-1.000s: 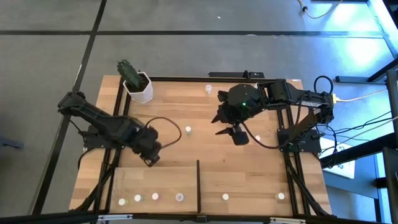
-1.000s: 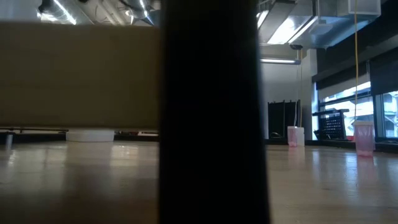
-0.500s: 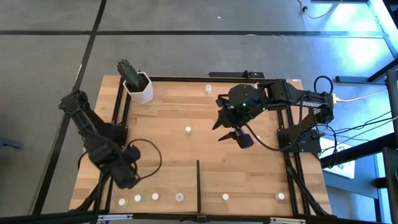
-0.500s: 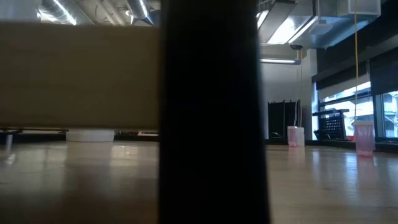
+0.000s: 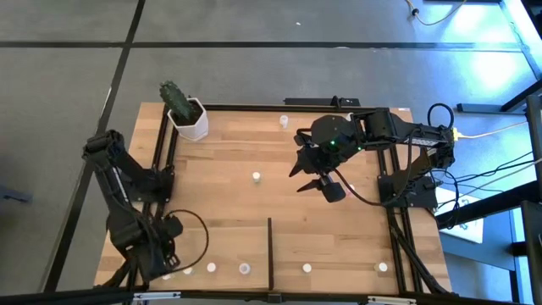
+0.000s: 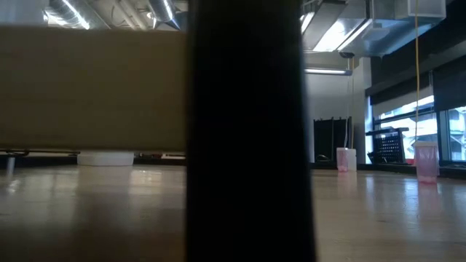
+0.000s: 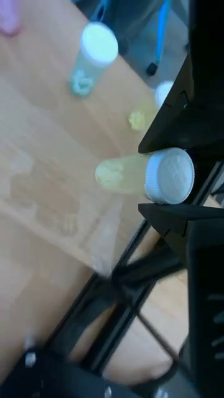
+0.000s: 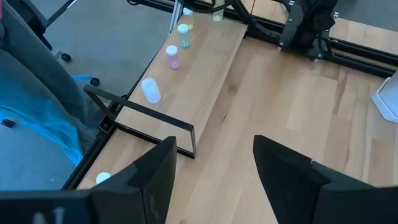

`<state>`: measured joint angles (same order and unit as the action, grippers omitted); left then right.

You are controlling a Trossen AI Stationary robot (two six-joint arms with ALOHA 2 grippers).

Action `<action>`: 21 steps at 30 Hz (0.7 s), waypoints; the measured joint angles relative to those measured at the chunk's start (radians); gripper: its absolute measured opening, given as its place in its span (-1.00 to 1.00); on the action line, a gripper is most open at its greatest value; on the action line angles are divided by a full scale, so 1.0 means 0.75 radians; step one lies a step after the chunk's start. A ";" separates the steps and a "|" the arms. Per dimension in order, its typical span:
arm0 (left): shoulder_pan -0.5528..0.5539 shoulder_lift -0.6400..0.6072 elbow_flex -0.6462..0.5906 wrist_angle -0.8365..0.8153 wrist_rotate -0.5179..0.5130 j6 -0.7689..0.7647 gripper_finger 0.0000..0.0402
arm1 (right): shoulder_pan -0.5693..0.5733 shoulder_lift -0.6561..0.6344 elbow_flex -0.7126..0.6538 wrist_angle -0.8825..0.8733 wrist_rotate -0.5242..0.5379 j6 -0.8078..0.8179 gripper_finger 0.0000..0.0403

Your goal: Pick and place medicine bottles onto shelf by color

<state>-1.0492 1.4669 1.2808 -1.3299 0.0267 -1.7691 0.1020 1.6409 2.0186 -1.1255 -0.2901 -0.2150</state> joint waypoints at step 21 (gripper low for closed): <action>-0.008 0.132 -0.001 0.089 0.153 -0.012 -0.43 | 0.000 0.000 0.000 0.000 0.001 0.001 0.07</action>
<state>-1.0550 1.5658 1.2804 -1.2633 0.1417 -1.7782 0.1024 1.6409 2.0186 -1.1255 -0.2893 -0.2146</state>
